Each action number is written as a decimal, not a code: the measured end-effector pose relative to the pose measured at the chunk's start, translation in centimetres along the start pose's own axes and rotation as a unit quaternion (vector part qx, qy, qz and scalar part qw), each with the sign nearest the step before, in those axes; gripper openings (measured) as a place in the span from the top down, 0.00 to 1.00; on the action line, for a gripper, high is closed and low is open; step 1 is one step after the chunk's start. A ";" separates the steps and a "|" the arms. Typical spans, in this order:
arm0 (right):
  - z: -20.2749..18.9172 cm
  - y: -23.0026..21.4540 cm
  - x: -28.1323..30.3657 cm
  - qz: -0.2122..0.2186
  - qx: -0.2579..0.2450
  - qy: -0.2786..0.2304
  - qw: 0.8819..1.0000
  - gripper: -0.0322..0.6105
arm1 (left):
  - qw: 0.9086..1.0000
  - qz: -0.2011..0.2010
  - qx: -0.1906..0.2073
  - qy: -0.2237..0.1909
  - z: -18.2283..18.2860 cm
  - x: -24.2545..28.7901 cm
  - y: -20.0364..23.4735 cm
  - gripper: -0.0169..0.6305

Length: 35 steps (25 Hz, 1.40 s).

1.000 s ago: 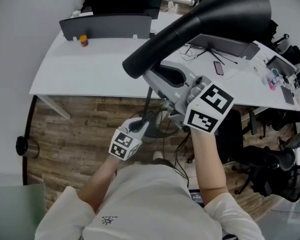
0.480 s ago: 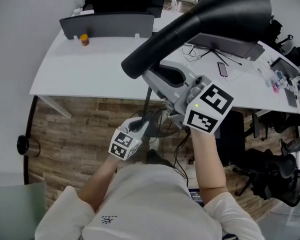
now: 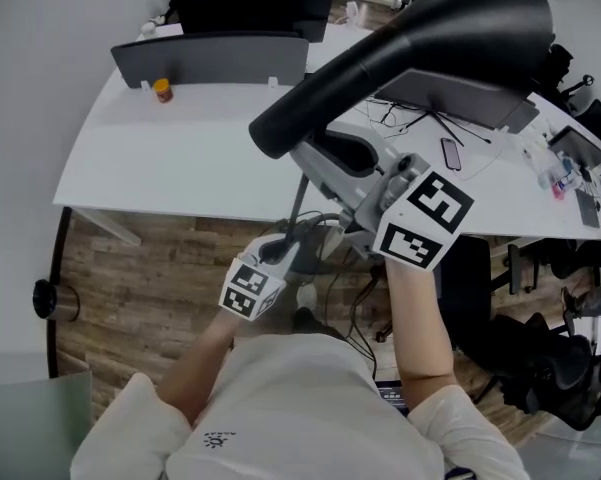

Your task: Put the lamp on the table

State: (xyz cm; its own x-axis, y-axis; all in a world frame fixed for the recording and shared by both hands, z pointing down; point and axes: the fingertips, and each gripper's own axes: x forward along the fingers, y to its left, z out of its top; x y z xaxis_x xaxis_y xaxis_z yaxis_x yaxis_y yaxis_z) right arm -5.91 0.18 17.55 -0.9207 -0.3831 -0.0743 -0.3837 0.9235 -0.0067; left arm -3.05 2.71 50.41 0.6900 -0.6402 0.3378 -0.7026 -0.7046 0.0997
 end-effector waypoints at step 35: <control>-1.2 -21.5 -0.7 0.016 0.012 0.003 1.000 0.89 | 1.000 0.019 -0.005 0.016 6.0 18.4 7.9 0.94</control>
State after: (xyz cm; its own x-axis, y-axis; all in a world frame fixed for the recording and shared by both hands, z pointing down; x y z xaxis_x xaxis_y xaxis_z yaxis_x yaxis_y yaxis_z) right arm 2.91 -19.46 18.93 -0.9329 -0.3536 -0.0690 -0.3525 0.9354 -0.0278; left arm 5.17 -16.43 51.82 0.6566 -0.6564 0.3714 -0.7303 -0.6763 0.0958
